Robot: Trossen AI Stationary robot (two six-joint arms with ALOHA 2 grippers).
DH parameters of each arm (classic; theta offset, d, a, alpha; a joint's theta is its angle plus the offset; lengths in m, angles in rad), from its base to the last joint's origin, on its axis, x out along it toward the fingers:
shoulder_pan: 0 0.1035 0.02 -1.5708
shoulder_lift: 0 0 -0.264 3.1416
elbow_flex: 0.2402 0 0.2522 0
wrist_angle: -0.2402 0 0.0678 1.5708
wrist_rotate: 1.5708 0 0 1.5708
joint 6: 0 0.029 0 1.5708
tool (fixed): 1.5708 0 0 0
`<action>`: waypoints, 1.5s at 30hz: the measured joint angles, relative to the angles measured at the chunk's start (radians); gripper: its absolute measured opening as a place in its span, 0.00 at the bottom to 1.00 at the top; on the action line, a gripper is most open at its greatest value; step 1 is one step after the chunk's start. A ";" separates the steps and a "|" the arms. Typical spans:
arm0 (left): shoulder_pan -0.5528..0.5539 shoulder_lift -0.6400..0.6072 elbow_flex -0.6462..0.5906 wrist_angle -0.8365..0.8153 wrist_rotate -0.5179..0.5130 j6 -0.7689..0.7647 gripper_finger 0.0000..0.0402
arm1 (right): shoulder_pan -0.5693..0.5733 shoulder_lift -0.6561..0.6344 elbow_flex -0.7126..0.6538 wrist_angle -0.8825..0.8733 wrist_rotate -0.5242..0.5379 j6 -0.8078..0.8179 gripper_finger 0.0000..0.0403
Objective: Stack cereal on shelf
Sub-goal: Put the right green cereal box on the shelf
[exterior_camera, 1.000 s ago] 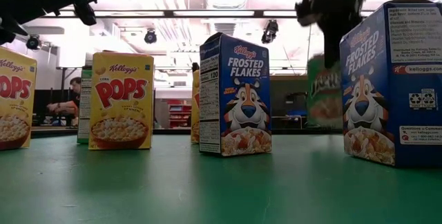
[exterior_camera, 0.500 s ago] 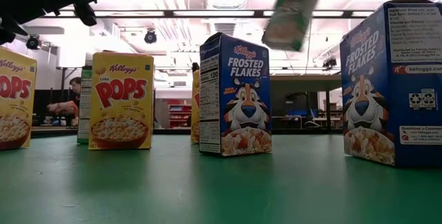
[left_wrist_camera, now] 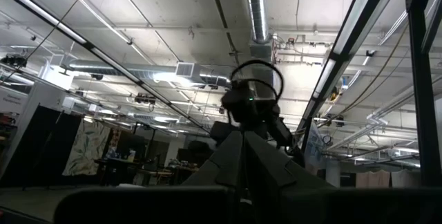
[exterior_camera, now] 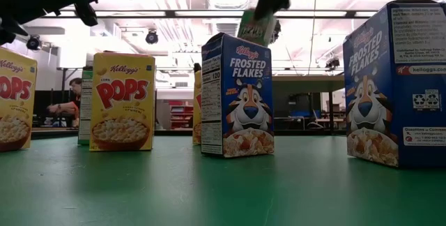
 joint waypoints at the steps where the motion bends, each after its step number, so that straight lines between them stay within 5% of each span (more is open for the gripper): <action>1: 0.000 0.000 0.000 0.000 0.000 0.000 0.00 | -0.011 0.032 0.030 -0.008 0.000 -0.024 0.38; 12: 0.000 0.000 0.000 -0.001 0.000 0.000 0.00 | -0.072 0.238 0.225 -0.044 0.000 -0.108 0.44; 22: 0.000 0.000 0.000 -0.001 0.000 -0.005 0.00 | -0.112 0.251 0.231 -0.029 0.001 -0.111 0.65; 29: 0.000 0.000 0.000 0.008 0.000 -0.005 0.00 | -0.110 0.232 0.276 -0.045 0.002 -0.087 0.71; 36: 0.000 0.000 0.000 0.008 0.000 -0.005 0.00 | -0.068 0.169 0.305 -0.046 0.000 -0.035 0.65; 45: 0.000 0.000 0.000 0.014 0.001 0.004 0.00 | 0.129 0.103 0.272 -0.045 0.000 -0.035 0.42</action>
